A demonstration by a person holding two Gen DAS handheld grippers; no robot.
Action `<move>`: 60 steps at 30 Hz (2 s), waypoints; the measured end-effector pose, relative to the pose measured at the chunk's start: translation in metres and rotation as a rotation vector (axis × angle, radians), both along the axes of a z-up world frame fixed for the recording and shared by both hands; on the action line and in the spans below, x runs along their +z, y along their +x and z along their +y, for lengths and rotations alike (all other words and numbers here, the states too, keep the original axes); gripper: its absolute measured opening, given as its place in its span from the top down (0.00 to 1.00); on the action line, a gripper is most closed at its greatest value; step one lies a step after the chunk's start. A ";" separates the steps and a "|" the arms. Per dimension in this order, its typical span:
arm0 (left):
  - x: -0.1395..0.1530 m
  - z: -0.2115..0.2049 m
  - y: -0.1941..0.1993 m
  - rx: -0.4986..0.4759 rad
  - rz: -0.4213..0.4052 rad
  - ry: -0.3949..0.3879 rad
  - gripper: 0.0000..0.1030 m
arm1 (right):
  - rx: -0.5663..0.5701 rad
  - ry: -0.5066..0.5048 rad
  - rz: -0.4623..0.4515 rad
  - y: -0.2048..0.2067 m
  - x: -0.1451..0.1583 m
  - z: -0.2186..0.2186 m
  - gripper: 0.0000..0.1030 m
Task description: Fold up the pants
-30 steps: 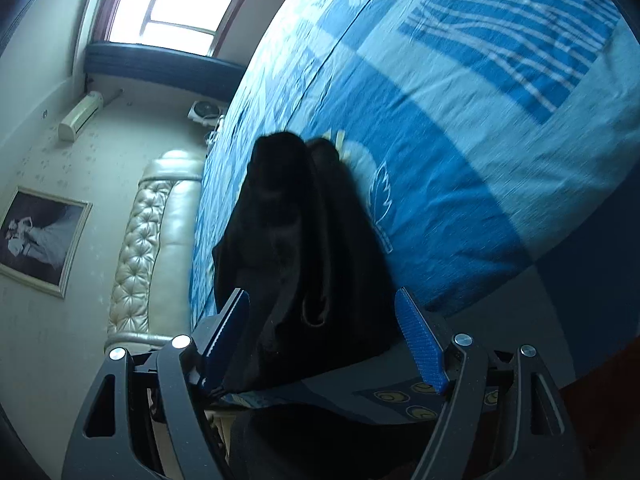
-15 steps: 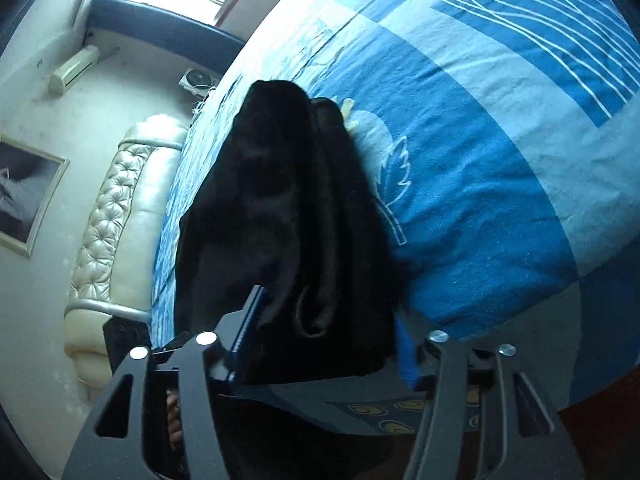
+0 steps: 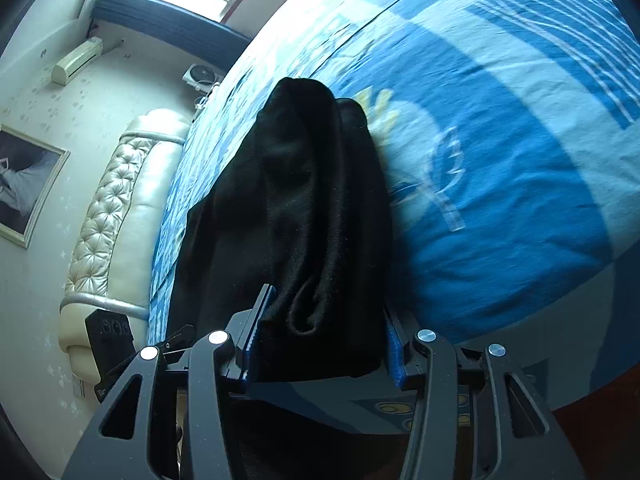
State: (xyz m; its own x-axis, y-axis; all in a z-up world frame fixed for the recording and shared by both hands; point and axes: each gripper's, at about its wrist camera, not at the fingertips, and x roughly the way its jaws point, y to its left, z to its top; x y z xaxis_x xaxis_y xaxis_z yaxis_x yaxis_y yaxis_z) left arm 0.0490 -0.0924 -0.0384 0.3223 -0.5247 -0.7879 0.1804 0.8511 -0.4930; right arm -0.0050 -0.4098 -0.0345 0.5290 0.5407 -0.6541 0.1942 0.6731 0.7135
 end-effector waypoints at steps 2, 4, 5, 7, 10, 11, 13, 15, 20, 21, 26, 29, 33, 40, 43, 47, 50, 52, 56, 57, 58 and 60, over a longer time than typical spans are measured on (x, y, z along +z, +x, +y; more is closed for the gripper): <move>0.003 0.008 0.000 0.009 -0.007 0.023 0.67 | 0.022 0.002 0.000 0.006 0.000 0.011 0.53; 0.006 0.020 -0.002 0.023 -0.010 0.041 0.67 | 0.048 0.008 0.001 0.013 -0.001 0.022 0.53; 0.007 0.028 -0.002 0.033 -0.010 0.051 0.67 | 0.058 0.011 0.003 0.016 -0.001 0.027 0.53; 0.009 0.040 -0.003 0.049 -0.009 0.065 0.67 | 0.087 0.015 0.003 0.023 -0.002 0.042 0.53; 0.012 0.063 -0.004 0.088 -0.010 0.087 0.67 | 0.132 0.022 0.008 0.033 -0.004 0.064 0.53; 0.013 0.067 -0.004 0.096 -0.010 0.091 0.67 | 0.144 0.024 0.009 0.035 -0.004 0.071 0.53; 0.014 0.084 -0.006 0.118 -0.009 0.100 0.67 | 0.170 0.023 0.011 0.040 -0.004 0.085 0.53; 0.016 0.098 -0.008 0.134 -0.009 0.107 0.67 | 0.196 0.025 0.012 0.045 -0.004 0.099 0.53; 0.019 0.127 -0.014 0.172 -0.007 0.126 0.67 | 0.242 0.032 0.012 0.054 -0.005 0.127 0.53; 0.020 0.129 -0.014 0.178 -0.007 0.129 0.67 | 0.249 0.034 0.012 0.056 -0.005 0.133 0.53; 0.016 0.139 -0.013 0.194 0.004 0.116 0.66 | 0.255 0.041 0.017 0.063 -0.006 0.143 0.53; 0.012 0.140 -0.013 0.186 -0.004 0.135 0.66 | 0.251 0.056 0.019 0.061 -0.011 0.142 0.53; 0.010 0.140 -0.013 0.187 -0.006 0.135 0.64 | 0.251 0.059 0.018 0.060 -0.013 0.141 0.53; 0.007 0.139 -0.015 0.190 -0.007 0.134 0.62 | 0.257 0.073 0.011 0.059 -0.013 0.140 0.53; 0.007 0.139 -0.015 0.190 -0.006 0.131 0.61 | 0.256 0.073 0.013 0.059 -0.013 0.140 0.53; 0.006 0.138 -0.016 0.191 -0.005 0.127 0.60 | 0.257 0.074 0.013 0.059 -0.014 0.140 0.53; 0.005 0.138 -0.015 0.190 -0.008 0.132 0.60 | 0.257 0.073 0.012 0.060 -0.014 0.140 0.53; 0.004 0.138 -0.015 0.191 -0.006 0.129 0.59 | 0.257 0.074 0.012 0.060 -0.014 0.140 0.53; 0.004 0.138 -0.015 0.193 -0.006 0.131 0.56 | 0.257 0.074 0.012 0.060 -0.014 0.140 0.53; 0.003 0.138 -0.014 0.191 -0.007 0.133 0.55 | 0.257 0.074 0.012 0.060 -0.014 0.140 0.53; 0.003 0.138 -0.014 0.190 -0.009 0.135 0.55 | 0.257 0.074 0.012 0.060 -0.015 0.140 0.53; 0.003 0.137 -0.014 0.189 -0.012 0.141 0.55 | 0.257 0.075 0.012 0.060 -0.015 0.140 0.53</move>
